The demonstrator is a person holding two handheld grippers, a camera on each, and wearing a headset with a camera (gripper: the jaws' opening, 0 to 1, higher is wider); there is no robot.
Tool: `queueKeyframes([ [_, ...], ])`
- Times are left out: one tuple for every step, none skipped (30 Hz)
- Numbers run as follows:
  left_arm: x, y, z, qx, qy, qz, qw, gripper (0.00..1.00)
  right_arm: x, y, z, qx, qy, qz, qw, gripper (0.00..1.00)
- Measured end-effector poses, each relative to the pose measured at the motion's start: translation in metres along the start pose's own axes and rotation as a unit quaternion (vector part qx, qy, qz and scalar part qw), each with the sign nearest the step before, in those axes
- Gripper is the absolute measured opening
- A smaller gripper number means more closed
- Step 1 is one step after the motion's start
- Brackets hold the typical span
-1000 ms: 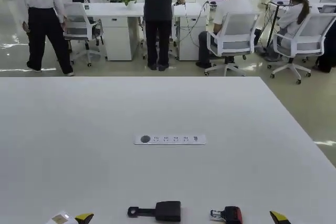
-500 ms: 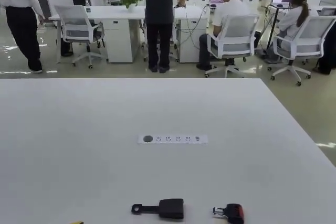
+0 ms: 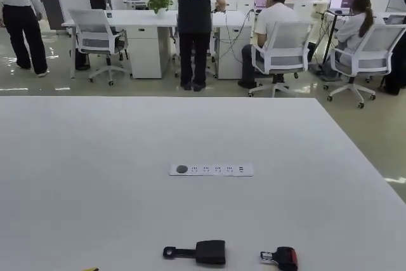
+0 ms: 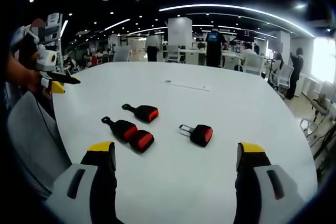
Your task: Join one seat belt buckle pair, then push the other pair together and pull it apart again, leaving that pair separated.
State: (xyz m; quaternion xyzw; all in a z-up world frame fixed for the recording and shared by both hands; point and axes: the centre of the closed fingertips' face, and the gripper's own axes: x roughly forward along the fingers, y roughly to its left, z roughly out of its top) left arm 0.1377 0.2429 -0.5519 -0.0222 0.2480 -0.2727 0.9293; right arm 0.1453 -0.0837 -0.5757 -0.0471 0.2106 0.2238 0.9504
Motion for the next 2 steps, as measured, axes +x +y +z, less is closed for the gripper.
queueKeyframes([
  [-0.0009, 0.0, -0.0005, 0.0, -0.001, 0.0, 1.0, 1.0, 0.0008, -0.0007, -0.0011, 0.0, 0.0, 0.0, 1.0, 0.95],
  [-0.0009, 0.0001, -0.0006, -0.001, -0.001, 0.0, 1.0, 1.0, 0.0009, -0.0009, -0.0016, -0.001, 0.0, 0.0, 1.0, 0.95],
])
